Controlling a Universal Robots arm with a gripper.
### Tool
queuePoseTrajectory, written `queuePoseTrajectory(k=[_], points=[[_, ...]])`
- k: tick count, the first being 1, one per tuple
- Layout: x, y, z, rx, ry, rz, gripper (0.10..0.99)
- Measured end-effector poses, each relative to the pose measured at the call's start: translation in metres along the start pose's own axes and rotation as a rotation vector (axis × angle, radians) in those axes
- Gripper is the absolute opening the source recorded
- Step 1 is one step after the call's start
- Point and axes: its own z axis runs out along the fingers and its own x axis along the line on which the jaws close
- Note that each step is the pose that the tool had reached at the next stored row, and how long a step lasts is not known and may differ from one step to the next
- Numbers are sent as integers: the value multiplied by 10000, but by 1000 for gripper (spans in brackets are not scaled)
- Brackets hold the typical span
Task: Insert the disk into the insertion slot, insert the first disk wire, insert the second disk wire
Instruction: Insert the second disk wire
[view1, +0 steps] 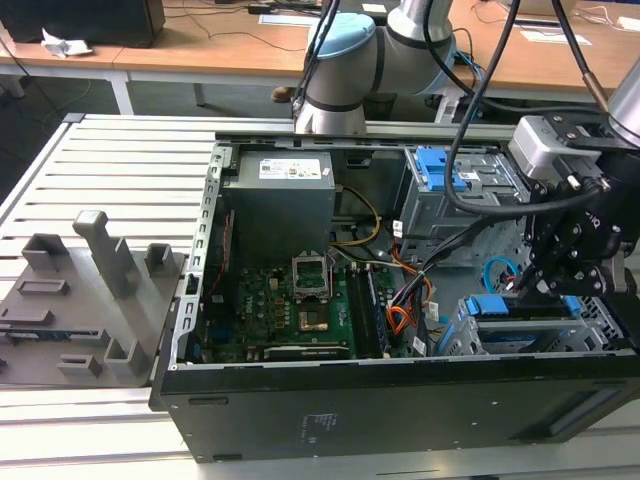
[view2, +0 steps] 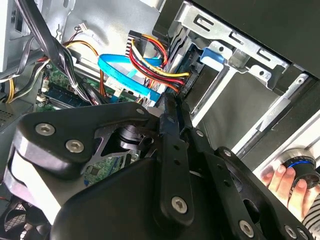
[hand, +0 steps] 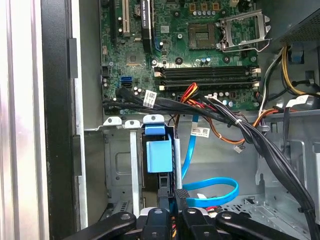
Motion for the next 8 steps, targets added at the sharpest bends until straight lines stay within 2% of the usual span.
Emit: queuePoseTrajectory(k=[8], points=[[2, -9, 64, 0, -1, 9, 161]])
